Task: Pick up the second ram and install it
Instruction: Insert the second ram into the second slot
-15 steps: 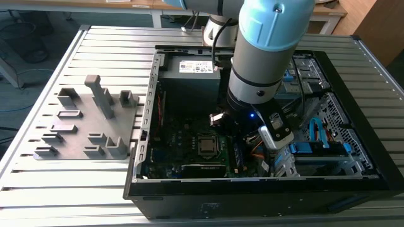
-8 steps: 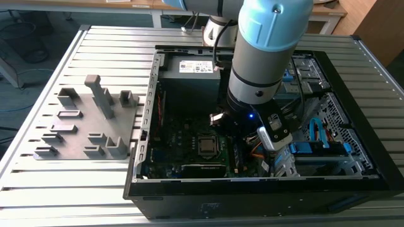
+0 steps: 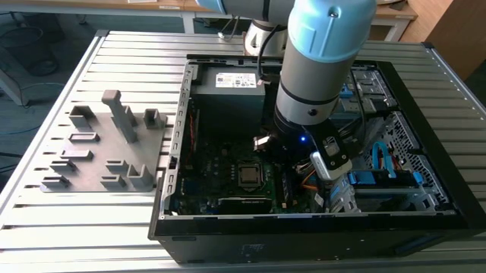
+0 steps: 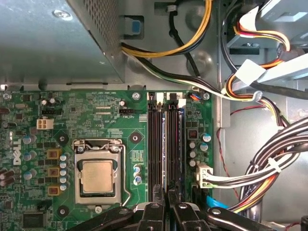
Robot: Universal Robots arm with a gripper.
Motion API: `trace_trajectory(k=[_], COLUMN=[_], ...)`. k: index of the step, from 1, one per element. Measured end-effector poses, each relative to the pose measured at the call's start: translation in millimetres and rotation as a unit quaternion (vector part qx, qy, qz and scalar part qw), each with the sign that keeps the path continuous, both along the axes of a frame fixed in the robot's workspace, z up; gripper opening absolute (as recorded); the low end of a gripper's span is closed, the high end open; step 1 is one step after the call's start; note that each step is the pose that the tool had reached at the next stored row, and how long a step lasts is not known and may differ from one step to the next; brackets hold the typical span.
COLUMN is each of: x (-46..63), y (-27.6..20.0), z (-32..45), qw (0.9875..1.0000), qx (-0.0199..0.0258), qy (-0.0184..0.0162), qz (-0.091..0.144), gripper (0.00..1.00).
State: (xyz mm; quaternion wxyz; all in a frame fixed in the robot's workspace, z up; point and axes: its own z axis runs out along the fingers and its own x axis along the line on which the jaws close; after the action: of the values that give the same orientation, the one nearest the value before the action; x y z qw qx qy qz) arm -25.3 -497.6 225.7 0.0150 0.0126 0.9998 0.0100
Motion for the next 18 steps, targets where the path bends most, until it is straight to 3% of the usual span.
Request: trace_trajectory(k=[10, 18], x=[-0.4, -0.9], y=[4.0, 4.5], z=[-3.7, -5.8], qw=[1.0, 1.0], qx=[0.0, 0.0001], qy=[0.0, 0.0], qz=[0.007, 0.009], gripper=[0.14, 0.14])
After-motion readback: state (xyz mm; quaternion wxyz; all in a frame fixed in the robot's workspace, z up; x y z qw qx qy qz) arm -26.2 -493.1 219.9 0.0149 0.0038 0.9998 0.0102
